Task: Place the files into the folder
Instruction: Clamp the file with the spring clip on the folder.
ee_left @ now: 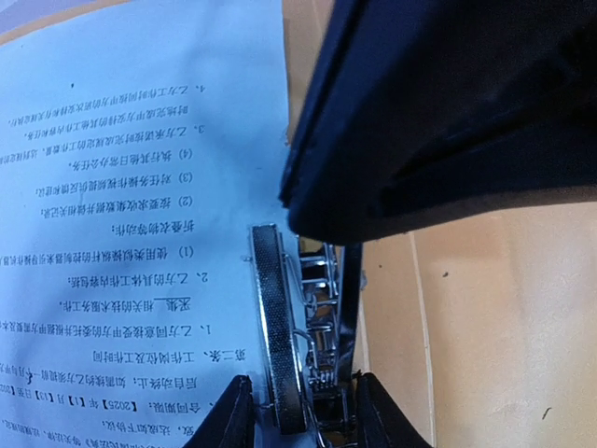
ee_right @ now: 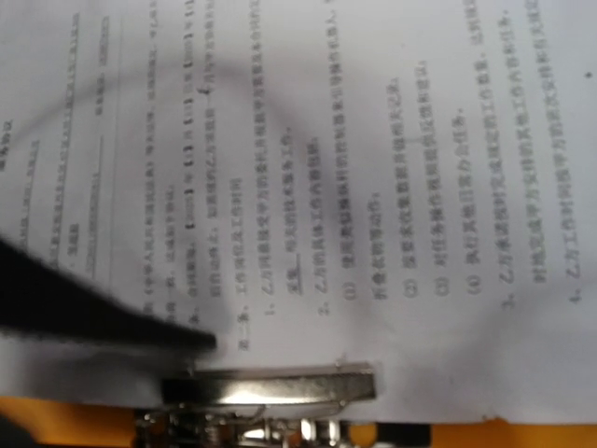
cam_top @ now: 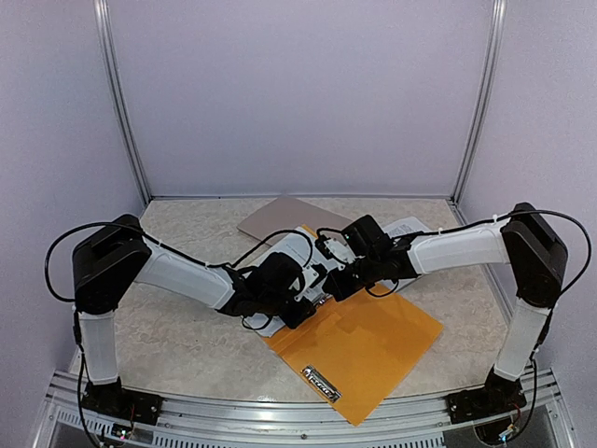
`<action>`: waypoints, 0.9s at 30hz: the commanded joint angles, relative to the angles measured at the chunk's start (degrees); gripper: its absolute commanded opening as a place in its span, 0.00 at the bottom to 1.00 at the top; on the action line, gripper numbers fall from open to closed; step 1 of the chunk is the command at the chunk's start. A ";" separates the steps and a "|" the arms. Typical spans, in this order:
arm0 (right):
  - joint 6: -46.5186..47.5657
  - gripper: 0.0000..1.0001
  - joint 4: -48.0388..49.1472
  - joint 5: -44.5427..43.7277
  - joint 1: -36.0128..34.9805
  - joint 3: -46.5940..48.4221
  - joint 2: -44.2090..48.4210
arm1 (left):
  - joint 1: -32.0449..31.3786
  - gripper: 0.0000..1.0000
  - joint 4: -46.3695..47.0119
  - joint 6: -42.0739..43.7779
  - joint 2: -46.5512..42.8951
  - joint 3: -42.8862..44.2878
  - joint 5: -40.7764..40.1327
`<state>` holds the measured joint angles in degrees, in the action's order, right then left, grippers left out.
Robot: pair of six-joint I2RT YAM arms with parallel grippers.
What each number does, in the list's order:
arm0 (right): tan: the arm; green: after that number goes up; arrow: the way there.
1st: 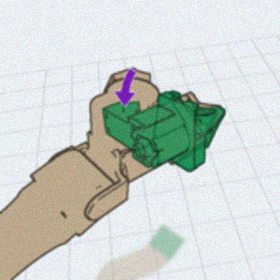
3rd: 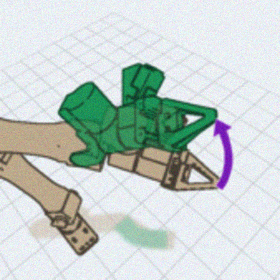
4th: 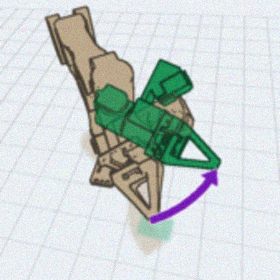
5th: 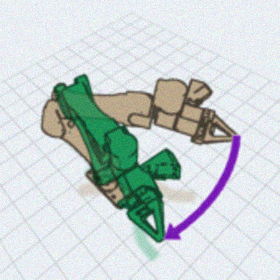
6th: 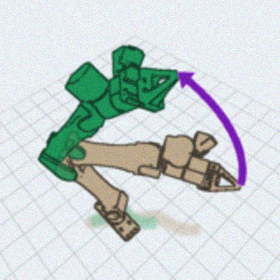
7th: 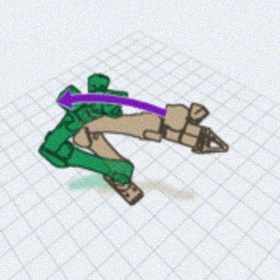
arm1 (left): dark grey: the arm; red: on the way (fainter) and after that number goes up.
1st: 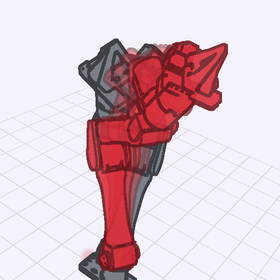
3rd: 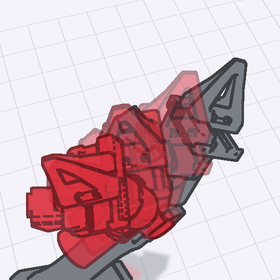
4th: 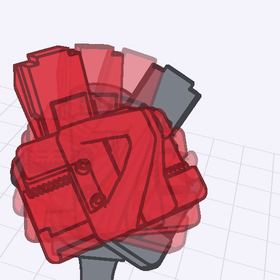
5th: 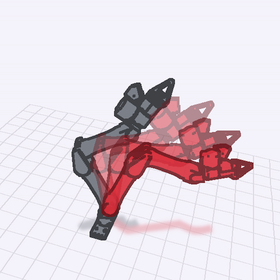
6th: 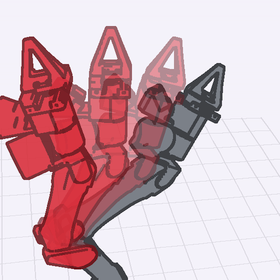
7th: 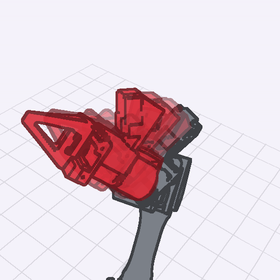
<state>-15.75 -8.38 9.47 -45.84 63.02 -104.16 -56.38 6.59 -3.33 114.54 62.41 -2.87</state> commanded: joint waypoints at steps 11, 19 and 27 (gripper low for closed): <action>-0.51 0.00 -0.67 1.98 0.48 -0.27 -1.40 | -1.63 0.28 -0.81 0.75 2.23 0.41 -2.13; -0.27 0.00 -0.71 2.57 1.48 -0.66 -2.90 | -1.81 0.20 0.62 -0.03 2.52 -2.25 -0.15; -0.05 0.00 3.30 6.50 4.53 -3.41 -4.11 | -2.24 0.21 5.73 -0.22 1.11 -7.06 -0.56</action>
<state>-15.77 -5.52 13.41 -42.98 61.89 -105.43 -57.65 13.82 -3.38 114.65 58.83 -5.02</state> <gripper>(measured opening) 0.004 0.253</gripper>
